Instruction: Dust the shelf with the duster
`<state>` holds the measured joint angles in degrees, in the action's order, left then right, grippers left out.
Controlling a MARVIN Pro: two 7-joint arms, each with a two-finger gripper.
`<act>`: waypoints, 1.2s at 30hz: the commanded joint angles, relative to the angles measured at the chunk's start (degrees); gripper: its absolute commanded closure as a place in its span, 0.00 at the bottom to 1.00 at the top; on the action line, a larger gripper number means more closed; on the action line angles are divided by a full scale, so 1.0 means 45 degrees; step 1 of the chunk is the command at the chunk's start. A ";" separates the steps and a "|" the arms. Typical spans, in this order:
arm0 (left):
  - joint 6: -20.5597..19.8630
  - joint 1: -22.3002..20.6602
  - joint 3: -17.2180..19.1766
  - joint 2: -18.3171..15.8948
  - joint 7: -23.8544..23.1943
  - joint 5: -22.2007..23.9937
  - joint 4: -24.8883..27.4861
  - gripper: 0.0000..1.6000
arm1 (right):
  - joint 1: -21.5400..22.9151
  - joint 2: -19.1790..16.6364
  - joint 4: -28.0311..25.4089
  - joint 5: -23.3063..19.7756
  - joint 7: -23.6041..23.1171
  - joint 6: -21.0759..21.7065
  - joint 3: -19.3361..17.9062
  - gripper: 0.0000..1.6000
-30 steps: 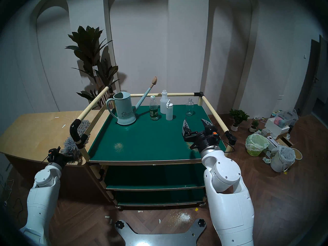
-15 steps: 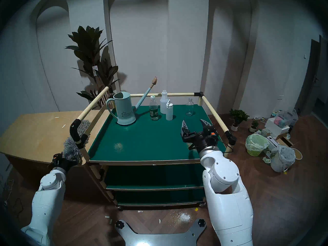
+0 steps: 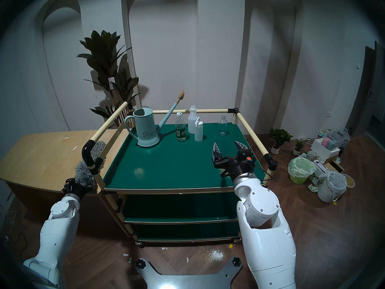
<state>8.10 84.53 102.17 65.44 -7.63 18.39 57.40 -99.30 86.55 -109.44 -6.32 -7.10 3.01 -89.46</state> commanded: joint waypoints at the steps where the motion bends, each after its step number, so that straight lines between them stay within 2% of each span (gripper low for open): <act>1: 0.0346 -0.0770 0.0012 0.0010 -0.0043 0.0094 -0.0203 0.00 | -0.0061 0.0126 -0.0210 -0.0023 0.0117 -0.0160 -0.0009 0.00; 17: 0.0662 -0.1182 0.0066 -0.0040 -0.0083 0.0154 -0.0910 0.00 | -0.0009 0.0041 0.0045 0.0153 0.0233 -0.0348 0.0130 0.00; 25: 0.0928 -0.1815 0.0030 -0.0019 -0.0019 0.0174 -0.1716 0.00 | -0.0029 0.0028 0.0080 0.0256 0.0271 -0.0386 0.0177 0.00; 27: 0.0956 -0.1971 0.0032 -0.0046 -0.0054 0.0210 -0.1803 0.04 | -0.0035 0.0021 0.0075 0.0290 0.0265 -0.0394 0.0188 0.00; 31: 0.1127 -0.2099 -0.0004 -0.0095 -0.0191 0.0231 -0.1792 0.00 | -0.0057 0.0013 0.0089 0.0359 0.0278 -0.0416 0.0193 0.00; 32: 0.1155 -0.2107 -0.0011 -0.0103 -0.0246 0.0247 -0.1786 0.02 | -0.0065 0.0016 0.0086 0.0376 0.0288 -0.0417 0.0191 0.00; 34: 0.1189 -0.2122 -0.0062 -0.0137 -0.0325 0.0211 -0.1803 0.14 | -0.0086 0.0024 0.0093 0.0391 0.0293 -0.0432 0.0184 0.00; 35: 0.1209 -0.2130 -0.0073 -0.0133 -0.0330 0.0203 -0.1814 0.47 | -0.0094 0.0025 0.0098 0.0398 0.0292 -0.0444 0.0181 0.00; 36: 0.1226 -0.2133 -0.0091 -0.0134 -0.0362 0.0200 -0.1826 0.55 | -0.0104 0.0030 0.0099 0.0405 0.0295 -0.0456 0.0178 0.00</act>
<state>12.66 78.85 102.30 65.61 -8.79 19.71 48.57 -99.72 86.76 -107.88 -4.60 -5.78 1.86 -88.56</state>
